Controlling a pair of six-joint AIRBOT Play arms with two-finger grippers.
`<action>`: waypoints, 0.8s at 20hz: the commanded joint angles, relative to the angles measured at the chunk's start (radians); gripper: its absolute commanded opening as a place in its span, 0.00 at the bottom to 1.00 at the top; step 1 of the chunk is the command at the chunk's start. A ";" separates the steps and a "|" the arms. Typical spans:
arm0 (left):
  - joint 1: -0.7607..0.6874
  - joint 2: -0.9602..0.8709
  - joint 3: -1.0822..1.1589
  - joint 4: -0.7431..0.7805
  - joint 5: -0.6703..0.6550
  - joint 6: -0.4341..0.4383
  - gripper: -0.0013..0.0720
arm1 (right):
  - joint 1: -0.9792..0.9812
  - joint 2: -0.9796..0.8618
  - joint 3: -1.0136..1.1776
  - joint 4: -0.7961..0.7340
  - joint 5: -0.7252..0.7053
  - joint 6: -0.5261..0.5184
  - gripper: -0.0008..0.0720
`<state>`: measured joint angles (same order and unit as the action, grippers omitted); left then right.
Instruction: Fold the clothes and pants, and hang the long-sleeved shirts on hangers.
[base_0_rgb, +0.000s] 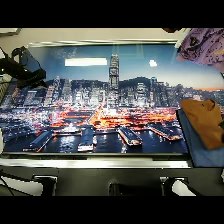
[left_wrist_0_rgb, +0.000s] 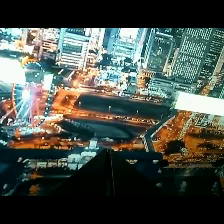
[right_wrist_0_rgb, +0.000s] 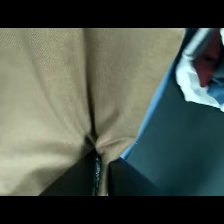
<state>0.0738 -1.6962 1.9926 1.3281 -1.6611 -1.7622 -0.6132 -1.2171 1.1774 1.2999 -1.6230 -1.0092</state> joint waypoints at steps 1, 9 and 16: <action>0.000 0.000 0.000 0.000 0.000 0.000 0.04 | 0.001 0.010 -0.121 -0.058 0.020 0.003 0.04; 0.000 0.000 0.000 0.000 0.001 0.000 0.04 | 0.001 0.010 -0.222 -0.116 0.031 0.016 0.05; 0.000 0.004 0.000 0.000 0.001 0.000 0.04 | 0.002 0.018 -0.143 -0.146 0.108 -0.073 0.65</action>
<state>0.0738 -1.6958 1.9926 1.3281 -1.6608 -1.7622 -0.6128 -1.2053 0.9840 1.1431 -1.5726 -1.0180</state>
